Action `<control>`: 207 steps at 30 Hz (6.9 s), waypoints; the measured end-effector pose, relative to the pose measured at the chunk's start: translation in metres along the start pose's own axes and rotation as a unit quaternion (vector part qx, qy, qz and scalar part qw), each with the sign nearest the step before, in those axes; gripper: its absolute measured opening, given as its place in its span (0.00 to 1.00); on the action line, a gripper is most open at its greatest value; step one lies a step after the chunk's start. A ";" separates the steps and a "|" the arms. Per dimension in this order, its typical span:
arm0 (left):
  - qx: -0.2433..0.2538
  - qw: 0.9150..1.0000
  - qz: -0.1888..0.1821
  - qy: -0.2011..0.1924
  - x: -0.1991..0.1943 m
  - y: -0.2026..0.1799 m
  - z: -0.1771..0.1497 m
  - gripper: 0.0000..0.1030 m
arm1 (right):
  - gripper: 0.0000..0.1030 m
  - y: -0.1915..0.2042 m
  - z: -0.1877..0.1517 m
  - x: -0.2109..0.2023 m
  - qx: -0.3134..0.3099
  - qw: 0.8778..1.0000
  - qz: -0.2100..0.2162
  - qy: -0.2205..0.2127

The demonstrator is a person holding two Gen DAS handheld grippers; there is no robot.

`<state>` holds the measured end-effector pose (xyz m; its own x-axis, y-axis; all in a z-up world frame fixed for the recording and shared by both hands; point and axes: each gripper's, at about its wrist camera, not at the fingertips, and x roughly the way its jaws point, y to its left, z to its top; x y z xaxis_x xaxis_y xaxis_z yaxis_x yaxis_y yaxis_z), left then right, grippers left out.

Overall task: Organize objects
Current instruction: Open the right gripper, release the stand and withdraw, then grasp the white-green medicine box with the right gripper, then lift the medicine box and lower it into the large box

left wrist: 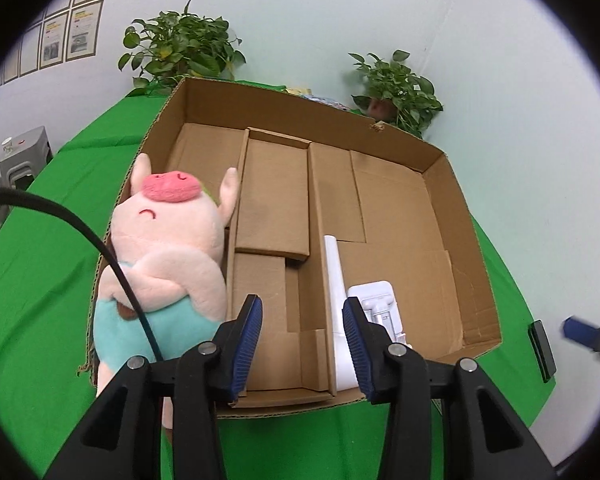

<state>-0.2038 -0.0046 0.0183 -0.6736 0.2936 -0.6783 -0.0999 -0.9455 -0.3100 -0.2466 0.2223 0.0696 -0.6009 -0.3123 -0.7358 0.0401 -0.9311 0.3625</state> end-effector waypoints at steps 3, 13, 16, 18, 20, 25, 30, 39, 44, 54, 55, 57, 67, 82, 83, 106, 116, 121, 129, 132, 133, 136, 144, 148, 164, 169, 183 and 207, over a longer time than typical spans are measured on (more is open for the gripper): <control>0.002 1.000 -0.001 0.002 0.004 -0.001 -0.002 0.40 | 0.96 0.013 0.010 -0.007 -0.010 1.000 0.002 -0.011; 0.010 1.000 -0.003 0.002 0.008 -0.010 -0.003 0.40 | 0.96 0.026 0.019 -0.008 -0.022 1.000 0.022 -0.004; 0.009 1.000 -0.002 0.004 0.008 -0.011 -0.002 0.40 | 0.96 0.024 0.020 -0.010 -0.024 0.999 0.023 -0.007; 0.010 1.000 0.000 0.003 0.008 -0.012 -0.003 0.40 | 0.96 0.022 0.021 -0.013 -0.019 0.999 0.026 -0.010; 0.011 1.000 0.000 0.003 0.008 -0.013 -0.004 0.40 | 0.96 0.021 0.021 -0.012 -0.018 0.999 0.025 -0.011; 0.017 1.000 -0.004 0.005 0.009 -0.017 -0.005 0.40 | 0.96 0.028 0.021 -0.008 -0.031 0.999 0.023 -0.002; 0.019 1.000 -0.004 0.006 0.009 -0.018 -0.006 0.40 | 0.96 0.023 0.019 -0.014 -0.029 0.999 0.018 -0.013; 0.023 1.000 -0.004 0.002 0.006 -0.018 -0.007 0.40 | 0.96 0.026 0.016 -0.018 -0.037 0.999 0.026 -0.012; 0.020 1.000 -0.002 -0.003 0.004 -0.013 -0.008 0.40 | 0.97 0.005 0.006 0.002 -0.022 0.998 0.051 0.002; 0.011 1.000 -0.002 0.000 0.002 -0.004 -0.020 0.40 | 0.84 -0.081 0.012 0.154 -0.028 0.993 -0.050 0.105; 0.011 1.000 -0.003 0.000 0.002 -0.003 -0.021 0.40 | 0.77 -0.086 0.011 0.165 -0.023 0.992 -0.046 0.119; 0.013 1.000 -0.003 0.001 0.002 -0.003 -0.022 0.40 | 0.71 -0.090 0.009 0.183 -0.018 0.989 -0.039 0.141; 0.008 1.000 -0.009 -0.001 0.003 -0.001 -0.023 0.40 | 0.47 -0.061 -0.005 0.199 -0.065 0.986 -0.012 0.153; 0.028 0.999 0.025 -0.034 -0.001 -0.019 -0.025 0.63 | 0.82 -0.056 -0.003 0.177 -0.051 0.993 -0.059 0.094; 0.032 0.998 0.041 -0.047 -0.003 -0.022 -0.025 0.70 | 0.85 -0.053 -0.004 0.165 -0.054 0.994 -0.073 0.066; 0.064 0.984 -0.140 0.088 0.038 -0.092 -0.074 0.78 | 0.99 -0.136 -0.138 -0.012 -0.126 0.985 -0.111 0.022; 0.037 0.977 -0.171 0.124 0.053 -0.096 -0.109 0.78 | 0.59 -0.145 -0.168 0.016 -0.107 0.987 -0.103 0.056; 0.006 0.970 -0.201 0.137 0.057 -0.083 -0.115 0.78 | 0.89 -0.123 -0.171 -0.003 -0.103 0.993 -0.052 0.025; -0.002 0.957 -0.235 0.170 0.074 -0.097 -0.129 0.78 | 0.95 -0.118 -0.183 0.011 -0.120 0.989 -0.061 0.057; 0.003 0.956 -0.234 0.177 0.078 -0.102 -0.134 0.78 | 0.70 -0.110 -0.190 0.013 -0.134 0.987 -0.054 0.075; 0.002 0.956 -0.234 0.176 0.079 -0.103 -0.136 0.77 | 0.62 -0.110 -0.191 0.013 -0.135 0.986 -0.056 0.079; 0.004 0.958 -0.224 0.179 0.079 -0.104 -0.142 0.77 | 0.61 -0.110 -0.195 0.010 -0.106 0.990 -0.027 0.083; 0.013 0.976 -0.171 0.134 0.057 -0.098 -0.149 0.51 | 0.60 -0.111 -0.205 0.000 -0.055 0.995 0.034 0.079; 0.014 0.979 -0.169 0.113 0.047 -0.097 -0.143 0.49 | 0.59 -0.095 -0.206 -0.007 -0.077 0.995 0.029 0.064; 0.093 0.976 -0.190 -0.042 -0.039 -0.144 -0.008 0.46 | 0.58 -0.036 -0.123 -0.086 -0.155 0.978 0.003 -0.136; 0.113 0.972 -0.199 -0.059 -0.039 -0.160 0.050 0.46 | 0.58 -0.030 -0.072 -0.101 -0.160 0.971 -0.005 -0.176; 0.108 0.976 -0.185 -0.029 0.009 -0.153 0.109 0.45 | 0.58 -0.041 0.018 -0.056 -0.153 0.977 -0.002 -0.151; 0.040 0.976 -0.154 0.150 0.189 -0.111 0.022 0.44 | 0.58 -0.130 -0.008 0.138 -0.080 0.996 -0.007 0.033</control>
<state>-0.3362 0.1531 -0.0607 -0.3583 0.5825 -0.7296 -0.3288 -0.8101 -0.4853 -0.3284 0.2990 -0.0835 -0.5482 -0.3052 -0.7787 0.1608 -0.9521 0.2599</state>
